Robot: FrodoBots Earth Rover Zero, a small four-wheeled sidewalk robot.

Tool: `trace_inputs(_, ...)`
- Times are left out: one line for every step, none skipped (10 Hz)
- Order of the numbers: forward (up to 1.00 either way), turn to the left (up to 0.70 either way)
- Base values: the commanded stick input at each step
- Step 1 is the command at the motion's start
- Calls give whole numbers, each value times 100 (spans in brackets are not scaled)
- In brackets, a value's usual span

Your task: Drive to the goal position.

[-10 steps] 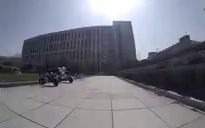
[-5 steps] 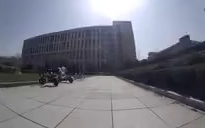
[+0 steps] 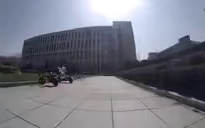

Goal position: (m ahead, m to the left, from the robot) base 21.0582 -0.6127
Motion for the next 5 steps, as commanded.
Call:
trace_inputs(45, 17)
trace_inputs(45, 5)
trace_inputs(45, 0)
trace_inputs(45, 0)
trace_inputs(45, 0)
